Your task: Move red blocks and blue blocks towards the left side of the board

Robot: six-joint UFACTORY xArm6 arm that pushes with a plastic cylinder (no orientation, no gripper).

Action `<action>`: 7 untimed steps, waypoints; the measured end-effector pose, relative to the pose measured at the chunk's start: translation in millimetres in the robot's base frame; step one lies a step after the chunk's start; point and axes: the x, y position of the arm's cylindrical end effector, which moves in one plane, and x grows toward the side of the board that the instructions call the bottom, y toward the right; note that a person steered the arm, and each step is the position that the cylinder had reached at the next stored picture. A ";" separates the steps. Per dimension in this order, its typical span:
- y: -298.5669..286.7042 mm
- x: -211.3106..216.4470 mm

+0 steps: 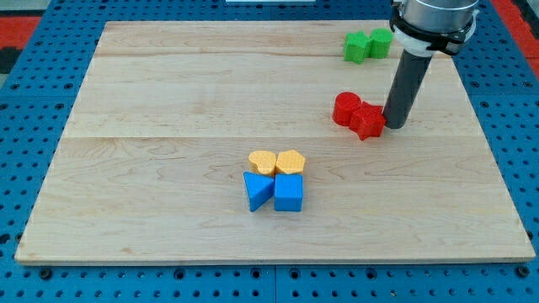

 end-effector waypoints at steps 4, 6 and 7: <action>-66.1 115.2; -177.3 125.7; -228.6 118.6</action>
